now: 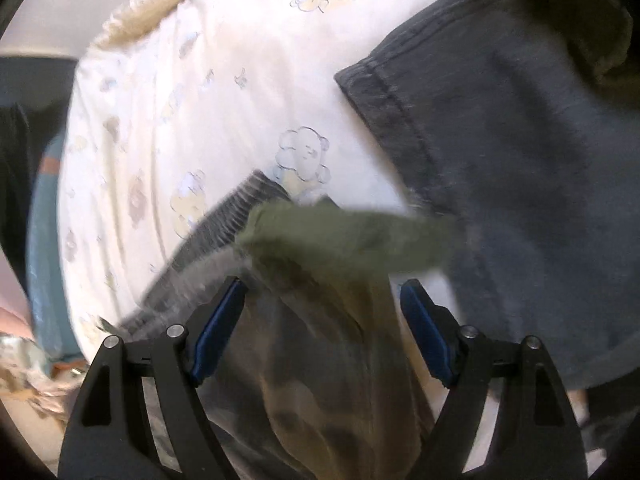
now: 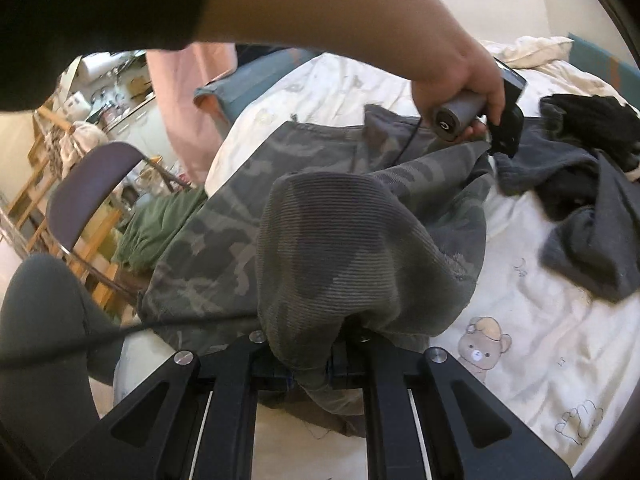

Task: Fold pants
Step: 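Lift the hem with the right gripper while the left gripper grasps the other hem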

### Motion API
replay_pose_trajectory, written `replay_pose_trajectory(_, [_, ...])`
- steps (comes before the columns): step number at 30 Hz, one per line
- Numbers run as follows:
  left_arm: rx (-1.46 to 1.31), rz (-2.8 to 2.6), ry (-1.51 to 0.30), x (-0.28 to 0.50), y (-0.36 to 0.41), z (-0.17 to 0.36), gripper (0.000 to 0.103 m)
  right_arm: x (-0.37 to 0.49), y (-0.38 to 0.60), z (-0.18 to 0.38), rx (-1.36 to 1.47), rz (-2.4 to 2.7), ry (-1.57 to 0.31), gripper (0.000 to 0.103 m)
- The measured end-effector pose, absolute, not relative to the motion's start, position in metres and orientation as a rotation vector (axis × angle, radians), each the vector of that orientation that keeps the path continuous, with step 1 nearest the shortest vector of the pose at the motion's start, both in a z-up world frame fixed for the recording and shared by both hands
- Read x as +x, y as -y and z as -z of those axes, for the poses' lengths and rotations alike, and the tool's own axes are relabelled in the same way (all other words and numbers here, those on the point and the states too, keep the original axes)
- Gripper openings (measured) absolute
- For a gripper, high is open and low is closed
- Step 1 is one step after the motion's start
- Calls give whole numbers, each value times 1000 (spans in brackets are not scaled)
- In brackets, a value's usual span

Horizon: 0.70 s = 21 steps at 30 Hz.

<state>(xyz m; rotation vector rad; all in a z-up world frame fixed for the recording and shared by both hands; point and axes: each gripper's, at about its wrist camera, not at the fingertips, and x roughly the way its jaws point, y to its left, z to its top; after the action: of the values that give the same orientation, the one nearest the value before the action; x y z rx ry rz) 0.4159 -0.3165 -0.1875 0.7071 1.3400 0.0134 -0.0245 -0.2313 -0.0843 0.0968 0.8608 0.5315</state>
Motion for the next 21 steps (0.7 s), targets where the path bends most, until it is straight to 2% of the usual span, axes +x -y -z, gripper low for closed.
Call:
replay_pose_trajectory(2, [744,-7,-1331,420,313,189,40,-25,230,84,90,-543,-862,10])
replay_pose_trajectory(3, [750,-8,-1335,422,310,188,33,-27,229,84,84,-545,-861,10])
replay_pose_trajectory(4, [744,6,-1333,424,306,184,19,-27,228,84,79,-549,-861,10])
replay_pose_trajectory(5, [750,17,-1322,425,304,180,11,-29,228,84,76,-552,-860,10])
replay_pose_trajectory(9, [677,103,-1332,422,285,154,9,-36,221,77,44,-580,-825,10])
replay_pose_trajectory(12, [547,144,-1344,427,257,115,9,-44,219,68,35,-593,-780,10])
replay_pose_trajectory(17, [365,120,-1319,428,186,45,9,-53,222,37,132,-671,-657,10])
replay_pose_trajectory(21, [303,84,-1306,418,118,16,8,-46,202,21,151,-759,-654,10])
